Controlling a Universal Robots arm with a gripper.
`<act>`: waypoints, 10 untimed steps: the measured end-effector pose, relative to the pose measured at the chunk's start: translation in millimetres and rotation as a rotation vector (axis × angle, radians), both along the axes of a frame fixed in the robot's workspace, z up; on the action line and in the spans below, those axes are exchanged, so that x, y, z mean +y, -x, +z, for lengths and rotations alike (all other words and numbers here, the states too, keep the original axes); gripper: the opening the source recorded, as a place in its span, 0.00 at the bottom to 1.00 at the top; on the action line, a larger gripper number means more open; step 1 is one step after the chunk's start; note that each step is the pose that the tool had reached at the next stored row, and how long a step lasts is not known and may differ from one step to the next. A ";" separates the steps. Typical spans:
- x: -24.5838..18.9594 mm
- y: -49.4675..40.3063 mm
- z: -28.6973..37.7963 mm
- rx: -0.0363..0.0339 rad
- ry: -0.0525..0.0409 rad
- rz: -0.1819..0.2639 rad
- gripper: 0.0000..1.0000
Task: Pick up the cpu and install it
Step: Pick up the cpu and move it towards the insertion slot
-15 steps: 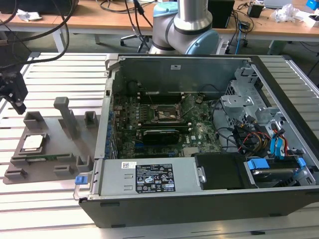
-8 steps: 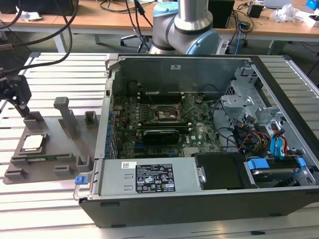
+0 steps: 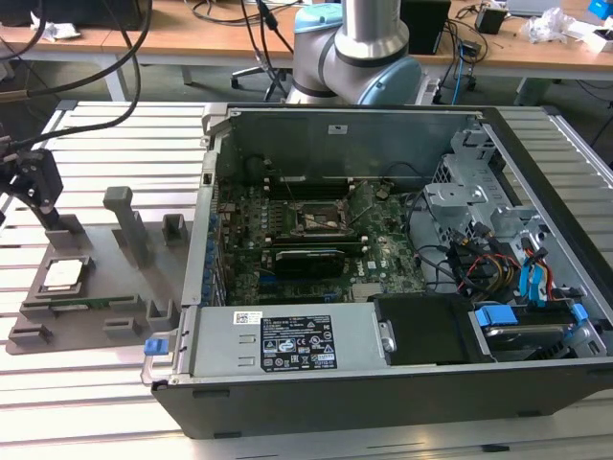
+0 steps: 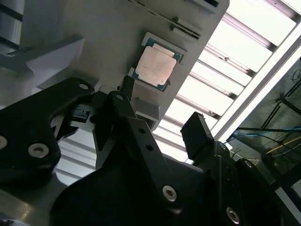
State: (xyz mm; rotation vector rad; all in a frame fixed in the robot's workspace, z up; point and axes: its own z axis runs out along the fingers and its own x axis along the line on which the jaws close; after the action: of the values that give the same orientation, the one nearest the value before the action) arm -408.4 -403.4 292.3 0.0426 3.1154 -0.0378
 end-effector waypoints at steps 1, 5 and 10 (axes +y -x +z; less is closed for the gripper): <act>-0.4 -0.5 -1.0 -0.0001 -0.0001 0.000 0.68; -2.9 -2.6 -7.7 0.0003 0.0002 0.013 0.68; -3.8 -3.1 -12.5 0.0003 0.0002 0.068 0.68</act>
State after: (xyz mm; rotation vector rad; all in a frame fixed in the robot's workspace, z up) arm -405.3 -407.2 279.8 -0.0625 3.1146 -0.0368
